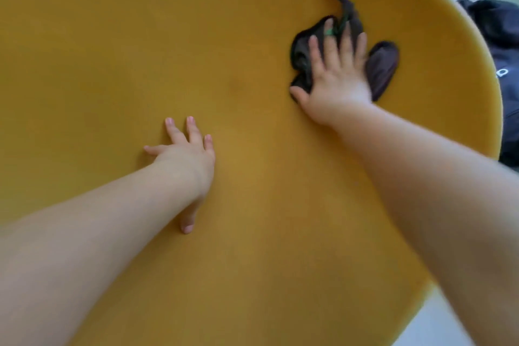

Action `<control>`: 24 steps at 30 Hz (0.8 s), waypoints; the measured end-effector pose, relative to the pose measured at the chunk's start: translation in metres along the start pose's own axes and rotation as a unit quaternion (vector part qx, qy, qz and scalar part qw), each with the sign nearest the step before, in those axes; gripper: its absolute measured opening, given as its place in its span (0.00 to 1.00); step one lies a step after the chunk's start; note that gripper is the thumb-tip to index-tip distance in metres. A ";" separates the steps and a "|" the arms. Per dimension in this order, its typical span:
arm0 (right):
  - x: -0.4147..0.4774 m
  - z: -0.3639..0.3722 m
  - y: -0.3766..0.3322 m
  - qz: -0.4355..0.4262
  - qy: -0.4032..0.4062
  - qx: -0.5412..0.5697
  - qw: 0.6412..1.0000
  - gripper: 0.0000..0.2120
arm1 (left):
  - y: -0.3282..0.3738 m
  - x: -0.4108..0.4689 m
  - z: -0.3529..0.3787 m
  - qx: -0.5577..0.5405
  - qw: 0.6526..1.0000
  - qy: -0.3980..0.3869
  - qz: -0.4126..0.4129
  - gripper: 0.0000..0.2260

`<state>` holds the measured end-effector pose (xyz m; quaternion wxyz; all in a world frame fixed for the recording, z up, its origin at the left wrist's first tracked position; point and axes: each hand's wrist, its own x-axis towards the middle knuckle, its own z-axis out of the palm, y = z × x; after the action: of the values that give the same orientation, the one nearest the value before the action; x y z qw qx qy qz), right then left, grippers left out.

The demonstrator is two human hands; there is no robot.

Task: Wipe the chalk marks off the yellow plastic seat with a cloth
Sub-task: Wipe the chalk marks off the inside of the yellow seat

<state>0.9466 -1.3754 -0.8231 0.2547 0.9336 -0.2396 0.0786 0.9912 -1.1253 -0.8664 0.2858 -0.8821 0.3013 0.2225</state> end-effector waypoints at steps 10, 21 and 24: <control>-0.047 0.012 0.028 -0.164 -0.006 -0.035 0.986 0.42 | -0.013 0.003 0.012 0.014 0.998 0.016 0.065 0.76; 0.016 0.013 -0.085 -0.148 -0.012 0.150 0.977 0.36 | -0.018 0.001 0.015 0.022 0.994 0.028 0.104 0.74; -0.034 0.036 -0.070 -0.309 -0.065 0.099 0.943 0.39 | -0.020 -0.001 0.015 0.014 0.994 0.031 0.108 0.74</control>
<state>0.9520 -1.3269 -0.8942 0.1561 0.9854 0.0541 -0.0416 1.0004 -1.1027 -0.8698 0.2633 -0.8465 0.4069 0.2205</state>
